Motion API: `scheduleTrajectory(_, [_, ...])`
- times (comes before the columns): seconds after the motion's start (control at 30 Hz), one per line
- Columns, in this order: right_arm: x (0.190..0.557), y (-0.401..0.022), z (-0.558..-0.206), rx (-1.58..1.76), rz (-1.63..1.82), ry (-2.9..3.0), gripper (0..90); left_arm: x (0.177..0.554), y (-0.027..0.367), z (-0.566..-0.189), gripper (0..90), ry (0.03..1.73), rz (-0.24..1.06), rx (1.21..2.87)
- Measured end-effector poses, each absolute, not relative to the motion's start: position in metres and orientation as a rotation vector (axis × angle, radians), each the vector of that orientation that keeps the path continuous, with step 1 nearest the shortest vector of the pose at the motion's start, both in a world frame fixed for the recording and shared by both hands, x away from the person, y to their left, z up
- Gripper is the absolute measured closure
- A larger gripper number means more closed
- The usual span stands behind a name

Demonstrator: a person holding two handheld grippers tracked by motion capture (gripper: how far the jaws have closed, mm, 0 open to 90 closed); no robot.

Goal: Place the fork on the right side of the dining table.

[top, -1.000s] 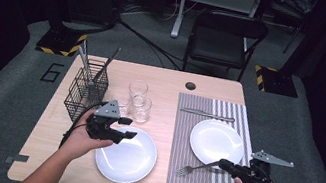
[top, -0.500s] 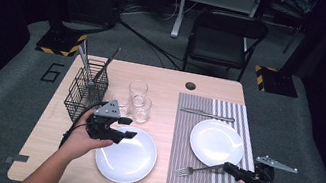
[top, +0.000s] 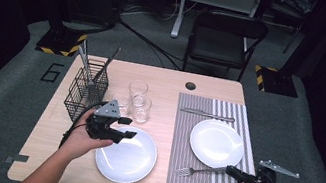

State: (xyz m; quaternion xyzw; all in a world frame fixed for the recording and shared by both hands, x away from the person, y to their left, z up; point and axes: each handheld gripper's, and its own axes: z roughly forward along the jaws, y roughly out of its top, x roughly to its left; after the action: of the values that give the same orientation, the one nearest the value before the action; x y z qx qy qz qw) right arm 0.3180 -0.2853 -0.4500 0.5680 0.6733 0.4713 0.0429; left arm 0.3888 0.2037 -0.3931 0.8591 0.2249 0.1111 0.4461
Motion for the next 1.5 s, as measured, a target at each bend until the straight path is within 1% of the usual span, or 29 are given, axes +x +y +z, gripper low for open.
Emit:
scheduleTrajectory(0.33, [0.316, -0.301, -0.460, 1.815, 1.450, 1.995, 79.8, 0.388, 0.203, -0.394, 47.8, 0.570, 0.266, 2.130])
scheduleTrajectory(1.5, [0.325, -0.317, -0.488, 1.977, 1.402, 1.956, 73.1, 0.389, 0.206, -0.393, 47.8, 0.576, 0.275, 2.132])
